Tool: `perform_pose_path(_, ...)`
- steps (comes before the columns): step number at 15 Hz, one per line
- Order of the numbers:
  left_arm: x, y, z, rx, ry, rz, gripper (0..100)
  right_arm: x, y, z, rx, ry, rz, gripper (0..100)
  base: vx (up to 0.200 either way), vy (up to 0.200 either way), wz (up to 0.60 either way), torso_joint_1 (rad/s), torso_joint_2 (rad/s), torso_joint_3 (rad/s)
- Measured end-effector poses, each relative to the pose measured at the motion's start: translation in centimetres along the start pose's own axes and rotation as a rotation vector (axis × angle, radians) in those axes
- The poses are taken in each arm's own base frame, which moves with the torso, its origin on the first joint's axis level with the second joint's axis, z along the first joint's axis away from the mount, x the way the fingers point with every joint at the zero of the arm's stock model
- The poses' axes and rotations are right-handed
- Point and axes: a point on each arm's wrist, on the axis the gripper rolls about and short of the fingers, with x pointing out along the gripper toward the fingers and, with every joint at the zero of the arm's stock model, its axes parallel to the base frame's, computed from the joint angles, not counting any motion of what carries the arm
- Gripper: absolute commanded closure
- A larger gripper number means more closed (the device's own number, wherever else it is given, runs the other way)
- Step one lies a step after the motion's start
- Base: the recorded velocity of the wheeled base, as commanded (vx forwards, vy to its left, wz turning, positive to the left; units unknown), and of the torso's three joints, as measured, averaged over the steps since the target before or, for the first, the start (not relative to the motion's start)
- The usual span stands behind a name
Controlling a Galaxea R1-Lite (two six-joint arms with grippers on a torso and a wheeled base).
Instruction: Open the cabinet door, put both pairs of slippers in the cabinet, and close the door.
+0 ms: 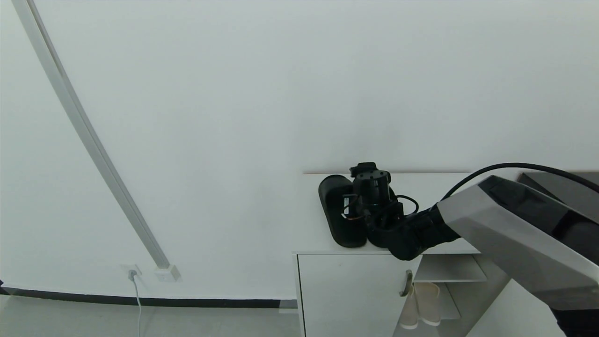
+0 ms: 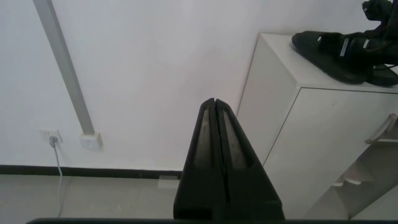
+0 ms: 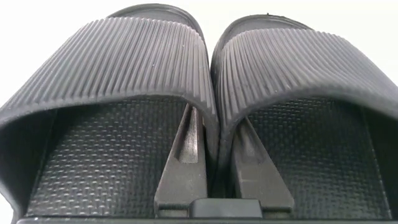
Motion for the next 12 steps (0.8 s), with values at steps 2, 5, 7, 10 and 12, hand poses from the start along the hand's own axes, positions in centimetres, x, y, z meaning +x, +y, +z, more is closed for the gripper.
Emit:
perform_pose_path(2,0.0,0.0,0.0,0.0,0.0,0.0,100,-1.6,-0.2,0.7,-0.005,0.008,0.019,100,0.0,0.0,0.0,0.0,0.0,0.0)
perform_pose_path(5,0.0,0.0,0.0,0.0,0.0,-0.001,100,-4.8,-0.9,1.5,-0.017,0.029,0.099,100,0.0,0.0,0.0,0.0,0.0,0.0)
perform_pose_path(7,0.0,0.0,0.0,-0.001,0.0,-0.001,100,-7.0,-1.8,1.7,-0.041,0.024,0.161,100,0.0,0.0,0.0,0.0,0.0,0.0)
perform_pose_path(10,0.0,0.0,0.0,-0.002,0.0,0.0,100,-10.5,-3.4,1.2,-0.085,0.013,0.319,100,0.0,0.0,0.0,0.0,0.0,0.0)
perform_pose_path(12,0.0,0.0,0.0,-0.002,0.0,0.0,100,-13.0,-4.6,1.0,-0.104,0.039,0.456,100,0.0,0.0,0.0,0.0,0.0,0.0)
